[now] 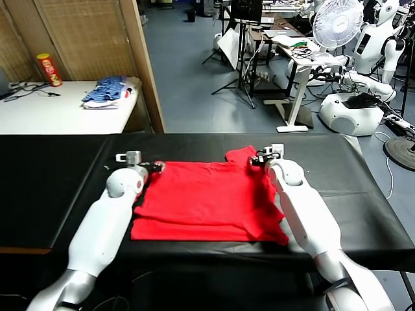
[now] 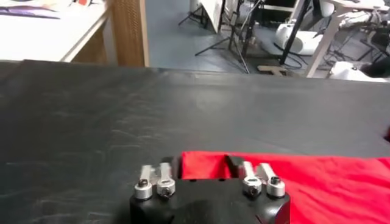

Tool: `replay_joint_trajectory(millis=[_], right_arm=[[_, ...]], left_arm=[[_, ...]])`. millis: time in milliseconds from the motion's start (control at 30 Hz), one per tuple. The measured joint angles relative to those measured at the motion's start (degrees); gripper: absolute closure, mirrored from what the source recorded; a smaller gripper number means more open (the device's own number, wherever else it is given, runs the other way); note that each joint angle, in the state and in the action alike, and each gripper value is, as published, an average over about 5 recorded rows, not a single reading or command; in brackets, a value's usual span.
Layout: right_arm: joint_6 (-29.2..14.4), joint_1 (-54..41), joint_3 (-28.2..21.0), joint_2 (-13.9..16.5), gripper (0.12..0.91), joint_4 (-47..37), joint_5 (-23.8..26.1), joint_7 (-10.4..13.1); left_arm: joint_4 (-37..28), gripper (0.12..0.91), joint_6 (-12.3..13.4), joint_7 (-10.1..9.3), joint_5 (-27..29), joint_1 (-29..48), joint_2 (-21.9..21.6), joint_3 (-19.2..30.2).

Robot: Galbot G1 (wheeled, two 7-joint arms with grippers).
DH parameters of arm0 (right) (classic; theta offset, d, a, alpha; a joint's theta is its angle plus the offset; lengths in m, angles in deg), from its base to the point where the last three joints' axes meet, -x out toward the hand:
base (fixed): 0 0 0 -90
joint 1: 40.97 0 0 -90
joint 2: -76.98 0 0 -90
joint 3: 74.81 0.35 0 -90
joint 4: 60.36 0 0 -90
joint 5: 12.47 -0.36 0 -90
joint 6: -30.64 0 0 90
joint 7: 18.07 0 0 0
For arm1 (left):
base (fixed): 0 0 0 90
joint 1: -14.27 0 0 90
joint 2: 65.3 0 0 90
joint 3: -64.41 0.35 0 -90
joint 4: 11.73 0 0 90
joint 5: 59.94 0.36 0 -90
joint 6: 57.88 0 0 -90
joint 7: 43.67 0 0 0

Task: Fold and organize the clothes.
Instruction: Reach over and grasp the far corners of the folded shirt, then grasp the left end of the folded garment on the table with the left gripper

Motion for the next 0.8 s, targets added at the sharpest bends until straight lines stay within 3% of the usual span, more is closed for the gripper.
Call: replay_joint_trajectory(millis=[67,167,300,433,567,800], right_arm=[[-1.11,0.12,0.13,-0.12,0.902,-0.1,0.01,-0.42],[-3.12,0.62,0.45,0.07,0.903,0.36,0.04,-1.4],[-5.48,2.0,1.41,0.87,0.903,2.74,-0.46,-3.42],[-5.55,4.78,2.31,2.45,0.903,7.6,-2.72,-4.02],[-4.37,8.8,3.02,5.12,0.903,14.62,-5.34,-3.57],[-3.1,16.15,4.49,10.38,0.903,26.54,-9.93,-0.84]], left_arm=[[0.21,0.796,0.26,0.19,0.0,-0.2,0.07,-0.04],[0.78,0.89,0.69,0.19,0.03,-0.38,0.11,-0.06],[2.05,0.902,1.08,-0.15,-0.19,-0.91,-0.33,-0.4],[4.58,0.902,0.82,-1.28,-1.47,-2.14,-1.26,-0.81],[9.39,0.902,0.03,-2.59,-3.35,-4.32,-2.94,-1.47],[20.95,0.902,-1.15,-3.48,-5.64,-10.41,-7.14,-3.82]])
